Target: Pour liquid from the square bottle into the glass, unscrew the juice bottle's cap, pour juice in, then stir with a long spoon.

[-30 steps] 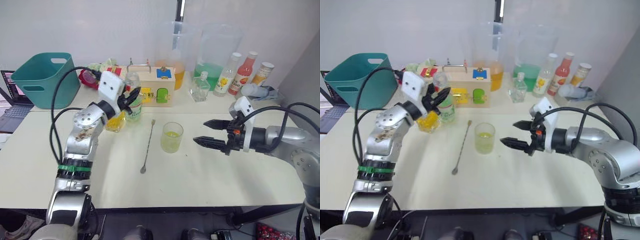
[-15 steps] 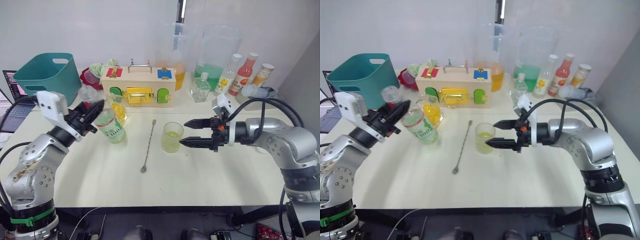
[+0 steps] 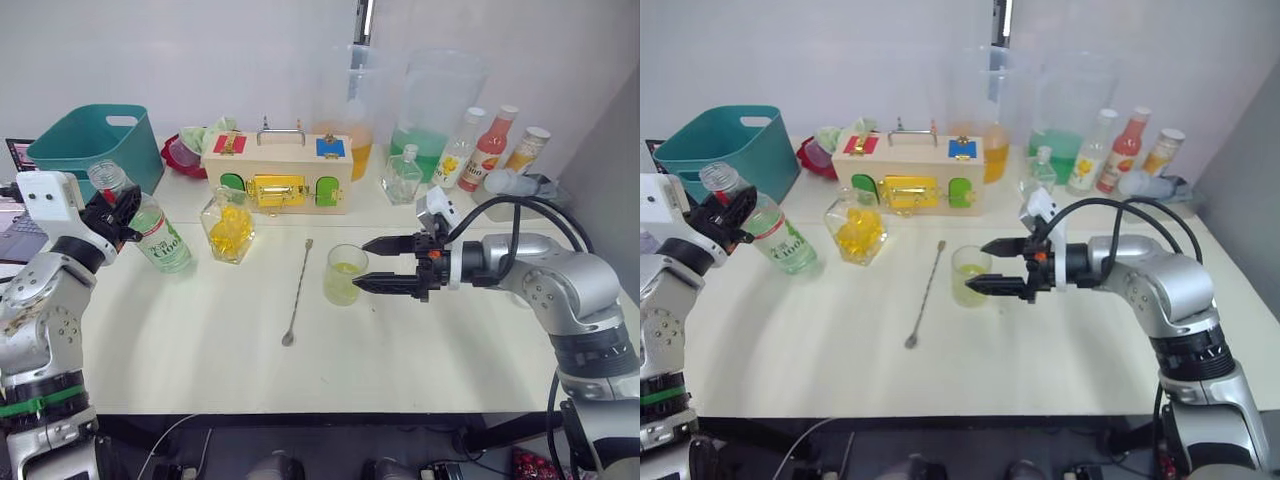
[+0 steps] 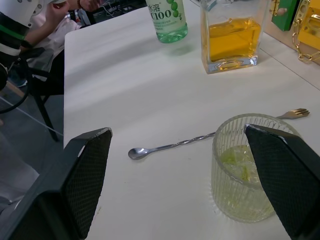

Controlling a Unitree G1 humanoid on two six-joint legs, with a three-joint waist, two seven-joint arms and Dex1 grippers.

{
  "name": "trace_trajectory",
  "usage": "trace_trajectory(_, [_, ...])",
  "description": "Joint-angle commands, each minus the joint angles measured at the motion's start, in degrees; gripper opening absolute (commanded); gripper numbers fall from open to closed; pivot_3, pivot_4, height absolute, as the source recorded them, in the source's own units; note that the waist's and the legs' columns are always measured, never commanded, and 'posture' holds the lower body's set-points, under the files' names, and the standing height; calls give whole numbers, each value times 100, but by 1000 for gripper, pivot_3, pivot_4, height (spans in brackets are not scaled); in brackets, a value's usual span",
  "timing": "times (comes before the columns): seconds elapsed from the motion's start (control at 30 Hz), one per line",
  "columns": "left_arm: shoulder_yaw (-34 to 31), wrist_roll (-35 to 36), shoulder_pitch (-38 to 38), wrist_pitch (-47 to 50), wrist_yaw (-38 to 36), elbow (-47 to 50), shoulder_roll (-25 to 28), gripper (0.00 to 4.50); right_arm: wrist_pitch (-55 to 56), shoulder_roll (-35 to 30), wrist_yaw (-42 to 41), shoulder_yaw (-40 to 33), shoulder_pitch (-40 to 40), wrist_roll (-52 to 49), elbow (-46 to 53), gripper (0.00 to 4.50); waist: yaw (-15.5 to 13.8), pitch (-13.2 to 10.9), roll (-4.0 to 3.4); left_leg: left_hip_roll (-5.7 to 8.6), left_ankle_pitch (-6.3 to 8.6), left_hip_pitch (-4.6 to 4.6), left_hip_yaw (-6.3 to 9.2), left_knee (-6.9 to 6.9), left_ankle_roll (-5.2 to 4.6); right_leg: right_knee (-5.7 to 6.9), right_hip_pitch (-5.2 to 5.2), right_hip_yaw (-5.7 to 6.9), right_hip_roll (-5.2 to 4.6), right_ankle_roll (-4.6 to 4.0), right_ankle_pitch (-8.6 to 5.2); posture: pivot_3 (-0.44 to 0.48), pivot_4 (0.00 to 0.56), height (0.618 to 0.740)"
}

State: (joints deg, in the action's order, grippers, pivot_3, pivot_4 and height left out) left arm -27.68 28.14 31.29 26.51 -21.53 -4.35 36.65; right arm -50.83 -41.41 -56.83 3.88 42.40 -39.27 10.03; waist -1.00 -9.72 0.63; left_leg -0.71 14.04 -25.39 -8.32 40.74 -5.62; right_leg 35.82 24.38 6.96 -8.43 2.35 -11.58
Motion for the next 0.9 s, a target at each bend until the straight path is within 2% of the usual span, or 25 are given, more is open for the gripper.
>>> trace_trajectory(0.03, [119, -152, 447, -449, -193, -387, 131, 1329, -57, -99, 102, -270, -22, -47, 233, 4493, 20, 0, 2, 0, 0, 0, -2, -1, 1, 0, -1, 0, 0, 0, 0, 0, 150, 733])
trace_trajectory(0.27, [416, -506, 674, -913, -360, -1139, 157, 1329, -73, -99, 200, -313, -59, -56, 282, 4493, 81, 0, 3, -2, -1, 1, -5, -4, 0, 4, 9, -1, 1, 0, 0, 0, 150, 733])
trace_trajectory(0.57, [562, -803, 605, -952, -269, -1108, 162, 1329, -71, -117, 277, -343, -87, -52, 333, 4493, 82, 0, 4, -2, -1, 1, -5, -4, 1, 0, 11, -3, -2, 0, 0, 0, 150, 733])
trace_trajectory(0.63, [605, -858, 621, -967, -264, -1063, 156, 2220, -95, -90, 302, -330, -71, -62, 357, 4500, 84, 0, 4, -2, -1, 1, -5, -4, 2, 1, 13, -3, -2, 0, 0, 0, 150, 733])
trace_trajectory(0.87, [423, -801, 729, -1015, -66, -861, 127, 4476, -167, -79, 323, -319, -38, -94, 336, 4500, 71, 0, 4, -2, -1, 1, -5, -4, 1, 0, 13, -4, -5, 0, 0, 0, 150, 733])
trace_trajectory(0.9, [405, -787, 736, -1019, -47, -840, 121, 4476, -179, -79, 323, -319, -33, -92, 330, 4500, 70, 0, 4, -2, -1, 1, -5, -4, 1, 0, 13, -4, -5, 0, 1, 0, 150, 733])
